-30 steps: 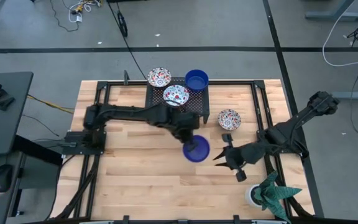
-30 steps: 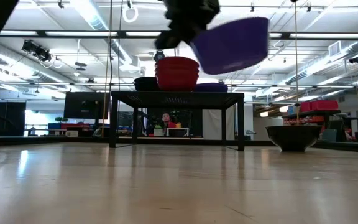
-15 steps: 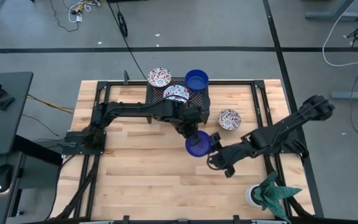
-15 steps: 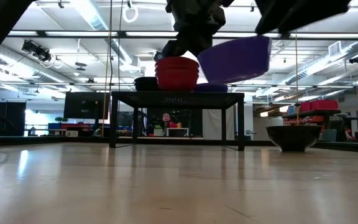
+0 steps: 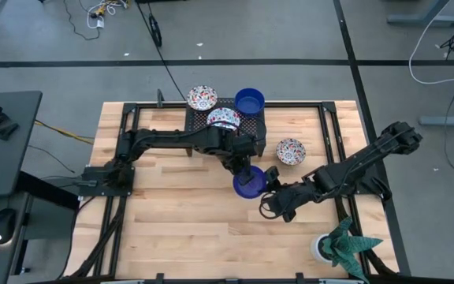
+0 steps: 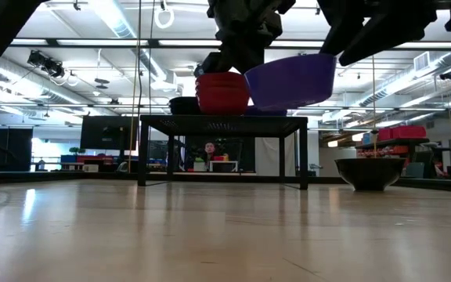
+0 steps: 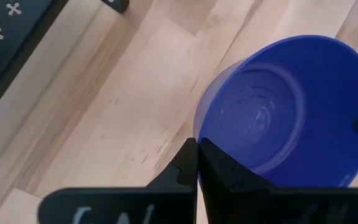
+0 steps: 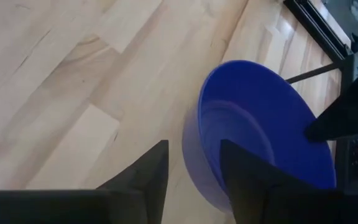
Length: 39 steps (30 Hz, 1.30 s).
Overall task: Pick & Place Mini bowls
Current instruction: Stack the blue bowl on the blue bowl on the shelf
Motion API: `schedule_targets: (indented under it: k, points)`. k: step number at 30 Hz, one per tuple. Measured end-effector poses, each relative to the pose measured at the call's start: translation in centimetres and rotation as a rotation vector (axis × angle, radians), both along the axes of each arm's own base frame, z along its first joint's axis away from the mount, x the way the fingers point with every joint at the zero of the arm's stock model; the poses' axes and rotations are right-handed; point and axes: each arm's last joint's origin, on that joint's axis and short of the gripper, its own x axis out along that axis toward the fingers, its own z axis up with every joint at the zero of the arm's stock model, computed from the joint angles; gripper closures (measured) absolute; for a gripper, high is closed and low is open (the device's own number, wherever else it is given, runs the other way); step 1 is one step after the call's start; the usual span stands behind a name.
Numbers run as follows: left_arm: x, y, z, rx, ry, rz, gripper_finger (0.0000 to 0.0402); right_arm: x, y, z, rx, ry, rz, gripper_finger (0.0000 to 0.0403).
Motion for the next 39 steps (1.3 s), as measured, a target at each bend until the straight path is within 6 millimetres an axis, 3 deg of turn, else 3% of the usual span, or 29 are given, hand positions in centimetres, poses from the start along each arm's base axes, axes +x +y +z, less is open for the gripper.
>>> schedule_targets:
  k: [14, 27, 39]
  points:
    - [0.0, -0.1, 0.0, -0.007, -0.005, -0.03, 0.0397, -0.2, -0.3, -0.5, -0.083, 0.063, 0.048, 0.0346]
    - [0.0, -0.2, 0.0, -0.025, -0.005, -0.08, 0.0397, -0.3, -0.3, -0.6, -0.16, 0.088, 0.134, 0.0309]
    - [0.0, -1.0, 0.0, -0.024, -0.004, -0.135, 0.0397, 0.2, -0.1, -1.7, -0.252, 0.133, 0.183, 0.0313]
